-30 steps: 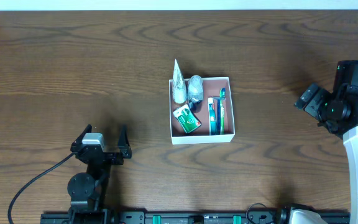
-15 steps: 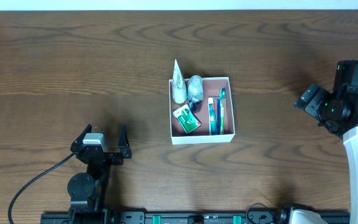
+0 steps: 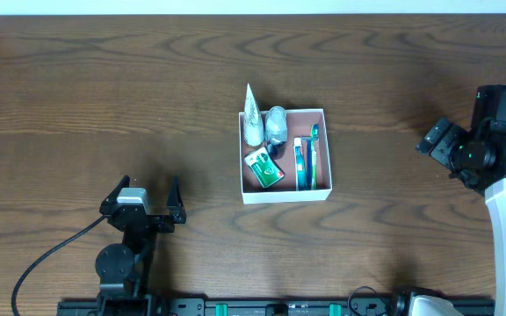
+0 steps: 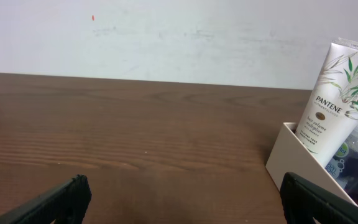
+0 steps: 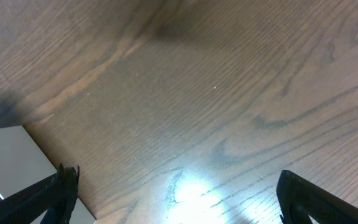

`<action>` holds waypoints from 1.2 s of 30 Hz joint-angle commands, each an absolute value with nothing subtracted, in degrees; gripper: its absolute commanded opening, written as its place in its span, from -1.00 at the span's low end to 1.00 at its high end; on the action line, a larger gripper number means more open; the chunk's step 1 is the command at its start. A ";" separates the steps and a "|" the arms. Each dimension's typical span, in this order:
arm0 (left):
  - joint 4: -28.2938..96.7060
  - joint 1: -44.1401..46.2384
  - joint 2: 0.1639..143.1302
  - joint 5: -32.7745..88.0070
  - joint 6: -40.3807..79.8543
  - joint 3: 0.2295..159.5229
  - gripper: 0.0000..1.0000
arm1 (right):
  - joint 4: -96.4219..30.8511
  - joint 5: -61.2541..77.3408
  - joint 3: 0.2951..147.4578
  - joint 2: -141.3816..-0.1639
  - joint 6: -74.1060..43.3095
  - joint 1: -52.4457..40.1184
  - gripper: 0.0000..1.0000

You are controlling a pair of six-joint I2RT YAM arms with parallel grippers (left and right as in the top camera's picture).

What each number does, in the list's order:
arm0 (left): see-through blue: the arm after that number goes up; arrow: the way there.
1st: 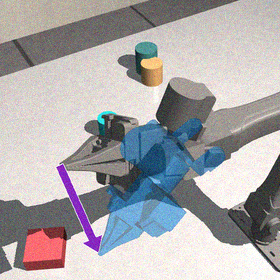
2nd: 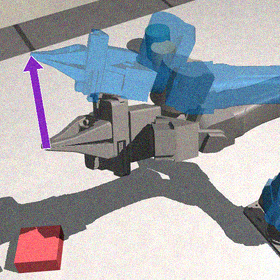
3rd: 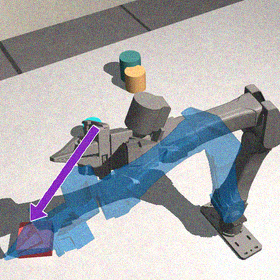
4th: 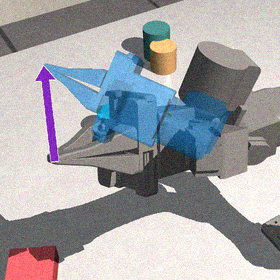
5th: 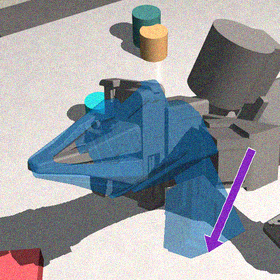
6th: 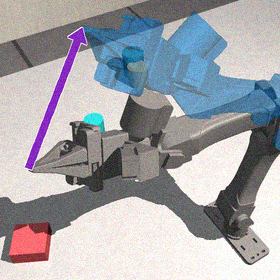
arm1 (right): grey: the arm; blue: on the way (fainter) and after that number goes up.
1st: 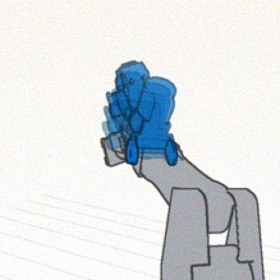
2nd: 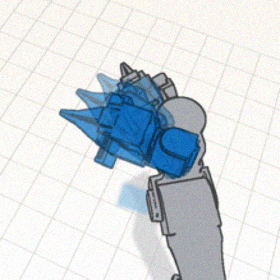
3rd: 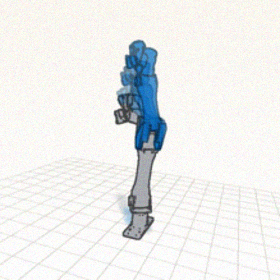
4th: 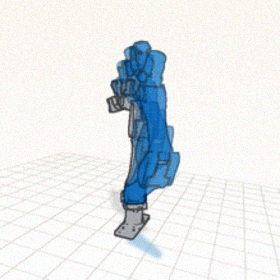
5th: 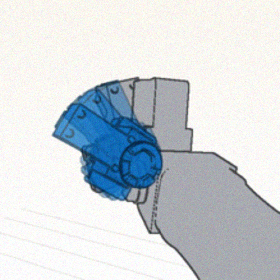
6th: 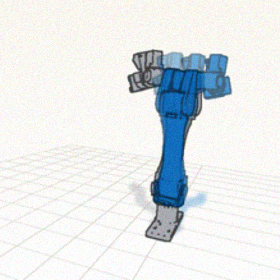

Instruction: Pack container

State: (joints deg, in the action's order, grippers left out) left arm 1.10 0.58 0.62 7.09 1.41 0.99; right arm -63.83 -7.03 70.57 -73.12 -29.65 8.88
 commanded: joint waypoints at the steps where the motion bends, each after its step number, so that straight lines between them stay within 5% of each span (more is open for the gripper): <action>1: 3.40 0.27 0.30 7.94 0.45 0.23 0.96 | -63.90 -7.03 71.13 -73.30 -29.06 9.37 0.99; 14: 3.40 0.27 0.30 7.94 0.45 0.23 0.96 | -61.34 -9.87 62.83 -53.15 -29.06 7.79 0.98; 24: 3.40 0.27 0.30 7.94 0.45 0.23 0.96 | -32.86 0.23 32.03 -24.14 -20.75 7.79 0.98; 31: 3.40 0.27 0.30 7.94 0.45 0.23 0.96 | -11.25 20.58 14.90 -14.98 -3.86 7.79 0.99; 36: 3.40 0.27 0.30 7.94 0.45 0.23 0.96 | -6.11 21.89 7.38 -10.76 -3.14 7.35 0.98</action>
